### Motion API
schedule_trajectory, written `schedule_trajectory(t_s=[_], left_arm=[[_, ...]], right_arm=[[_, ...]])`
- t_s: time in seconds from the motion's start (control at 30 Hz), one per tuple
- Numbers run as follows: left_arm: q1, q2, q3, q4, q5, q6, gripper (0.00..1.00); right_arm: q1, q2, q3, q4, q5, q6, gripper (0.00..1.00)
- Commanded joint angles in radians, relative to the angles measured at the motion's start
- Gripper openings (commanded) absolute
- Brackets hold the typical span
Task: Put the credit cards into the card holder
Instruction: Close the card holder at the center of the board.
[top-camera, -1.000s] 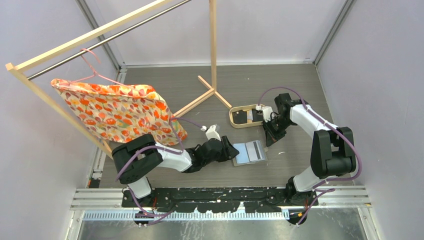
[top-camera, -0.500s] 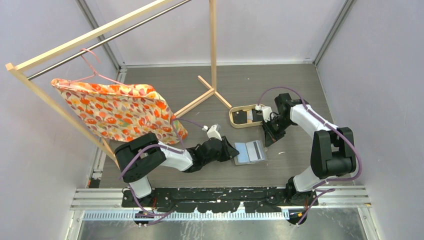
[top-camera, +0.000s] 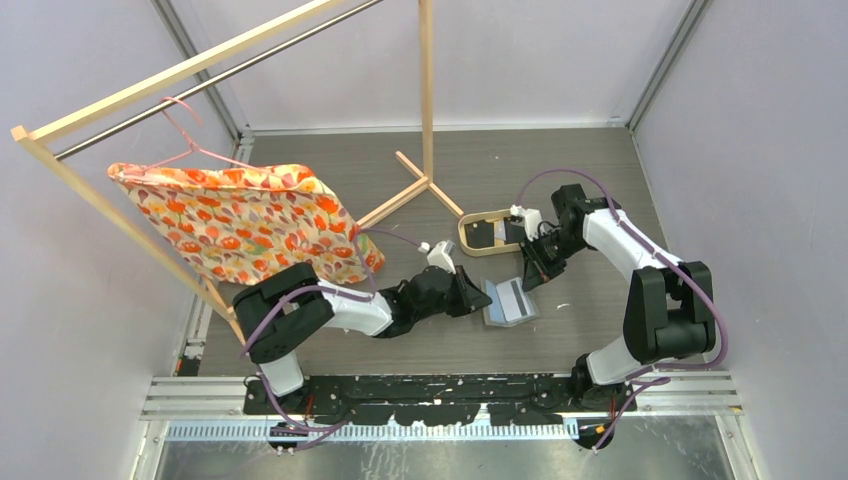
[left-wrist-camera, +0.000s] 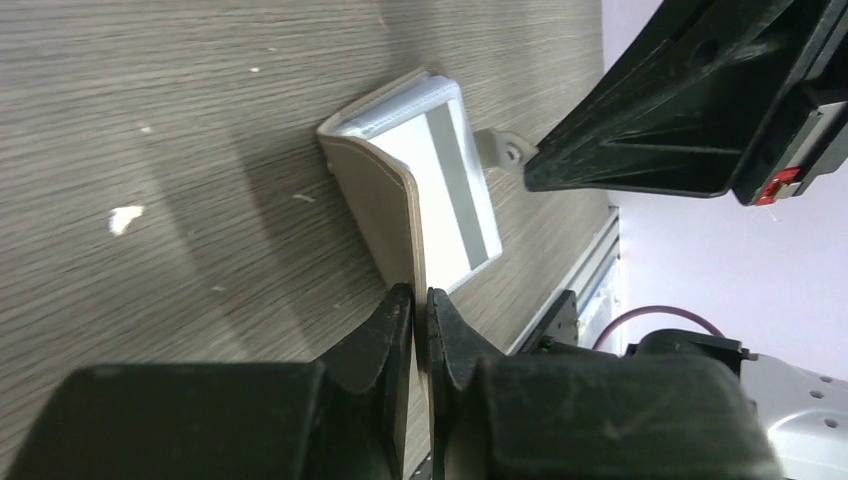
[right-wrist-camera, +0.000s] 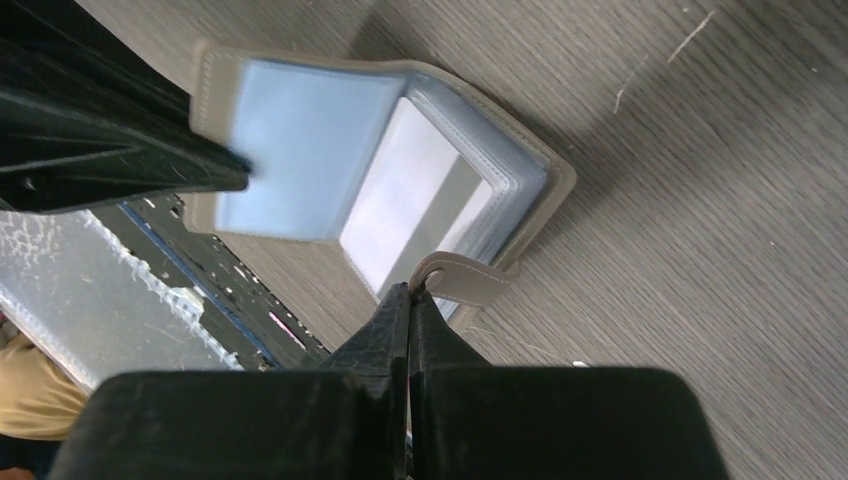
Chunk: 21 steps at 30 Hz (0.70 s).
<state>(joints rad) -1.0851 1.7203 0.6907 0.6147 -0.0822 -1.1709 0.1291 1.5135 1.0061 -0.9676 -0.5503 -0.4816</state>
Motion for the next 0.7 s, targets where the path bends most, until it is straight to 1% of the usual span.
schedule_trajectory(t_s=[0.0,0.07,0.13,0.3,0.4,0.67], left_arm=[[0.002,0.031,0.08,0.049,0.067,0.0,0.12],[0.002,0.056,0.103,0.057,0.077,-0.008,0.14],[0.002,0.086,0.126,0.069,0.121,-0.015,0.15],[0.002,0.149,0.178,0.092,0.154,-0.029,0.19],[0.002,0.168,0.199,0.102,0.165,-0.029,0.23],[0.002,0.178,0.188,0.148,0.166,-0.033,0.34]], right_arm=[[0.007,-0.022,0.041,-0.02,-0.08,-0.016,0.01],[0.009,-0.024,0.042,-0.02,-0.089,-0.014,0.01],[0.01,-0.024,0.042,-0.021,-0.094,-0.015,0.01],[0.013,-0.023,0.042,-0.023,-0.105,-0.014,0.01],[0.015,-0.017,0.042,-0.026,-0.105,-0.014,0.01],[0.018,-0.027,0.049,-0.021,-0.09,-0.004,0.01]])
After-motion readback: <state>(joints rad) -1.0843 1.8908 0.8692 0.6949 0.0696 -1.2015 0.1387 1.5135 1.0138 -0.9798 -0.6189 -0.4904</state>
